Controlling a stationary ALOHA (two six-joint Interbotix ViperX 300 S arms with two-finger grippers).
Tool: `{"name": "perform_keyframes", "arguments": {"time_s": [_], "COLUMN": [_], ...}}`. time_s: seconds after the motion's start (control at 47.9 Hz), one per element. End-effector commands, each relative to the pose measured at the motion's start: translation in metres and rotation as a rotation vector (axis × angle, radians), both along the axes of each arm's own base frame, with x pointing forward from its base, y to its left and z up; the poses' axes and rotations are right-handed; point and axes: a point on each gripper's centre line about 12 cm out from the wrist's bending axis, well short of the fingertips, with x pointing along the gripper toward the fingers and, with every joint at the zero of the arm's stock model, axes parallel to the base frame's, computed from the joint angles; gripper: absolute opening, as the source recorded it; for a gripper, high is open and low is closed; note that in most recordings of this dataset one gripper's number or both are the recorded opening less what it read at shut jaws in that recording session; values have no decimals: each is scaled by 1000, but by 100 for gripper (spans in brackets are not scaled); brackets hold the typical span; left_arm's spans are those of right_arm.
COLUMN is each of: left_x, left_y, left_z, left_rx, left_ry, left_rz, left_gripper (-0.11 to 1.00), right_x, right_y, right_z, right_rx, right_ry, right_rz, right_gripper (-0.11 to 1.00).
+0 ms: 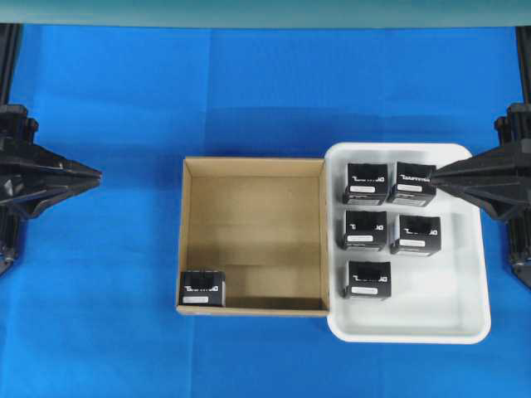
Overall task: Pick the box from inside the cardboard box.
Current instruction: 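Move the right gripper over the cardboard box toward the black box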
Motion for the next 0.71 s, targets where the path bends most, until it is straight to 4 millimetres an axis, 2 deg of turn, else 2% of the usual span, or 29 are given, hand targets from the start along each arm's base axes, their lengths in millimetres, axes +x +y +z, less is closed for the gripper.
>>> {"name": "perform_keyframes", "arguments": {"time_s": [0.0,0.063,0.167,0.272,0.689], "left_x": [4,4,6,7,4], "left_y": [2,3,2,0,-1], "left_z": [9,12,16,18,15], "left_rx": [6,6,6,6,5], "left_ry": [-9,-9,14,61,262], "left_rz": [7,11,9,-2,-5], "left_gripper": [14,14,2,-3,-4], "right_x": [3,5,11,22,85], "right_y": [0,-2,-3,-1,8], "right_z": [8,11,10,7,4], "right_rx": [32,103,236,293,335], "right_ry": [-18,-11,59,178,731], "right_rz": [1,-8,-15,-12,-26], "right_gripper": [14,15,4,1,1]}}
